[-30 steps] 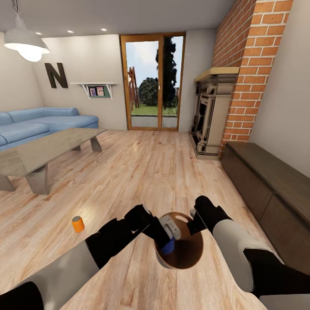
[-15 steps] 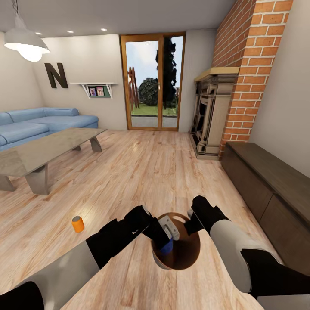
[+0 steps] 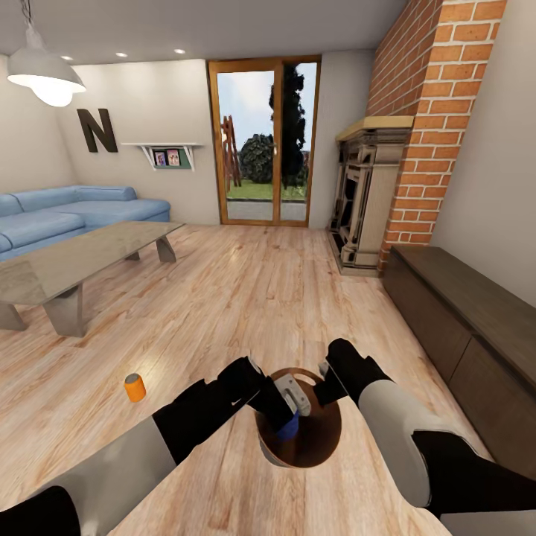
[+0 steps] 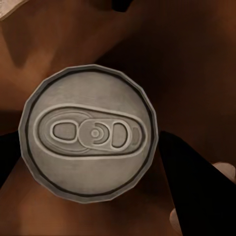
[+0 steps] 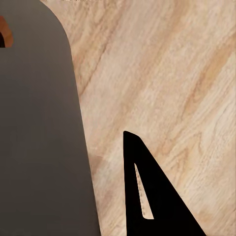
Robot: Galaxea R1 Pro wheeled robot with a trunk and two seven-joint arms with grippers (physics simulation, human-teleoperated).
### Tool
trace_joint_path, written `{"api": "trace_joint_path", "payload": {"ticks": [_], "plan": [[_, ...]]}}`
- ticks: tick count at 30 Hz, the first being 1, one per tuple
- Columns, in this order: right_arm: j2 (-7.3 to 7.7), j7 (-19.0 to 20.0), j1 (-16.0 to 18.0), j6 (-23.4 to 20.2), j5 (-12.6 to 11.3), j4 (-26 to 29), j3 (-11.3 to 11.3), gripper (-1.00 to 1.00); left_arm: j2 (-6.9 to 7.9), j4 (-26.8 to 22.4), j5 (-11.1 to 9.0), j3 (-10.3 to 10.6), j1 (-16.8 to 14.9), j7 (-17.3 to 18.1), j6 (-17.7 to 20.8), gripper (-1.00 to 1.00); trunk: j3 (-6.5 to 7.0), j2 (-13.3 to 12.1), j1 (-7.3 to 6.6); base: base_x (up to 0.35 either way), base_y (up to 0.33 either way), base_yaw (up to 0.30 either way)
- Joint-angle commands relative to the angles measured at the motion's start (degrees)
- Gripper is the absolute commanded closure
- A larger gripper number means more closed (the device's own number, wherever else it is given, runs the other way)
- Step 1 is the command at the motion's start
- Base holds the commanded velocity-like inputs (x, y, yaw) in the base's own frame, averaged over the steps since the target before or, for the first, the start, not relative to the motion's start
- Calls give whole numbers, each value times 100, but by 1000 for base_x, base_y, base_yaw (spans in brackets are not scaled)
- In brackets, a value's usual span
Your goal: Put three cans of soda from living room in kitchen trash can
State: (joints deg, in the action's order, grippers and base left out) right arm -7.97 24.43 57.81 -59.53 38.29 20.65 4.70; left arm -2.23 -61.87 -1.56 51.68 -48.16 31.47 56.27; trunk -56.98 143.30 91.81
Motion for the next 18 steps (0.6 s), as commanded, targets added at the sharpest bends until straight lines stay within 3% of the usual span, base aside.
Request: {"api": "trace_joint_path", "payload": {"ticks": [1,18], "plan": [[-5,0,3,-15,-94,0,14,100,-9,33,-1,0,0,-12,-13,100,1,1,-1,0,0,0],[-29,0,3,-17,-93,0,13,100,-125,930,-7,0,-1,-245,-643,100,1,1,-1,0,0,0]]}}
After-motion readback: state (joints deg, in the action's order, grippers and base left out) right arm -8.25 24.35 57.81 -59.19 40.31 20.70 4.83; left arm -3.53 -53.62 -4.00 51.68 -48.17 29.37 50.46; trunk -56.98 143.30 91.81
